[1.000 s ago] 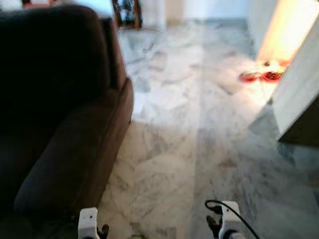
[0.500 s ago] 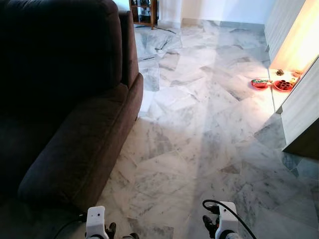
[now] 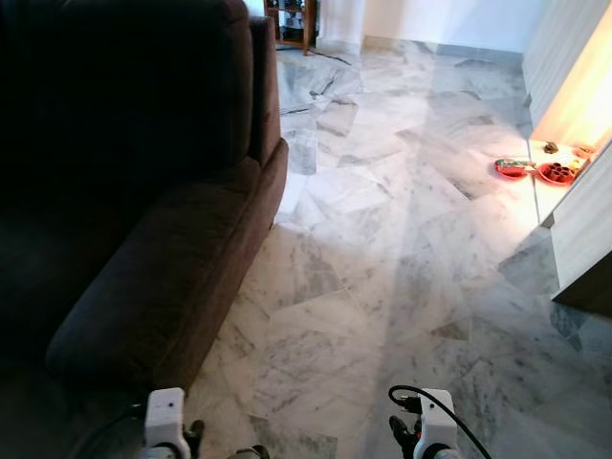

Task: Move the pillow to the sofa from floor

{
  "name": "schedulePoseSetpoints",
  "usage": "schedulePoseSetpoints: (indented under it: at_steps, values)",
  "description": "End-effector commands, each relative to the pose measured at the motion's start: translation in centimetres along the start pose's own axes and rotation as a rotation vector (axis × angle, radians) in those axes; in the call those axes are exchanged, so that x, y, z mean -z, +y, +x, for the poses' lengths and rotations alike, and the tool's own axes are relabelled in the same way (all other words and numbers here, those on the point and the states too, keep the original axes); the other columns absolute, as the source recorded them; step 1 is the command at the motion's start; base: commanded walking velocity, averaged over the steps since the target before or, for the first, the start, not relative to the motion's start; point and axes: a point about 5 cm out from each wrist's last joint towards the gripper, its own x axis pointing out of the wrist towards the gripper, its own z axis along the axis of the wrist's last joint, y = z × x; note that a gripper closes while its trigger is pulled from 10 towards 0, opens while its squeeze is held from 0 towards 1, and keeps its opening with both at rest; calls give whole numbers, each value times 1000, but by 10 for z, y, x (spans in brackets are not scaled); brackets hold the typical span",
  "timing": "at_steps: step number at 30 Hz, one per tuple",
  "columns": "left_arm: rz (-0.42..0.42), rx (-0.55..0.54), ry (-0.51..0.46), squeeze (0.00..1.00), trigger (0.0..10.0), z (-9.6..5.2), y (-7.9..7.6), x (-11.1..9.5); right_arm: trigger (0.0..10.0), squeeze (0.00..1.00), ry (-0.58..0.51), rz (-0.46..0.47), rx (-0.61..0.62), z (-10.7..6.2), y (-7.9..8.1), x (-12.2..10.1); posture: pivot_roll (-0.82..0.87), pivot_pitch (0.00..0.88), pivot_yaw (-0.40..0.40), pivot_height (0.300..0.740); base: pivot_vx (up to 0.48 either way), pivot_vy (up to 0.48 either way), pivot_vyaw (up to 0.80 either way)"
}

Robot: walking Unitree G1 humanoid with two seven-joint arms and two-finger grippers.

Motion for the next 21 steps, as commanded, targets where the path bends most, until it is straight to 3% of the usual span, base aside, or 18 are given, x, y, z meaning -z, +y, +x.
schedulePoseSetpoints:
  at_steps: [1,4,11,14,21]
  values:
    - [-21,-1,35,0,10000,-4,5,13,10000,0,16,-12,2,-1,1,6,101,108,18,740,0,300,606]
    - [-22,-7,57,0,10000,-8,10,23,10000,0,23,-5,-1,-1,1,7,103,107,19,740,0,303,800]
    - [-16,7,67,0,10000,-4,-5,18,10000,0,28,21,-8,-1,3,9,103,113,21,740,0,303,0]
    - [-13,26,64,0,10000,0,-23,14,10000,0,28,27,-8,-1,3,9,104,118,21,740,0,301,0]
    - [-8,48,54,0,10000,3,-46,10,10000,0,30,23,-1,-1,2,8,104,131,19,740,0,302,0]
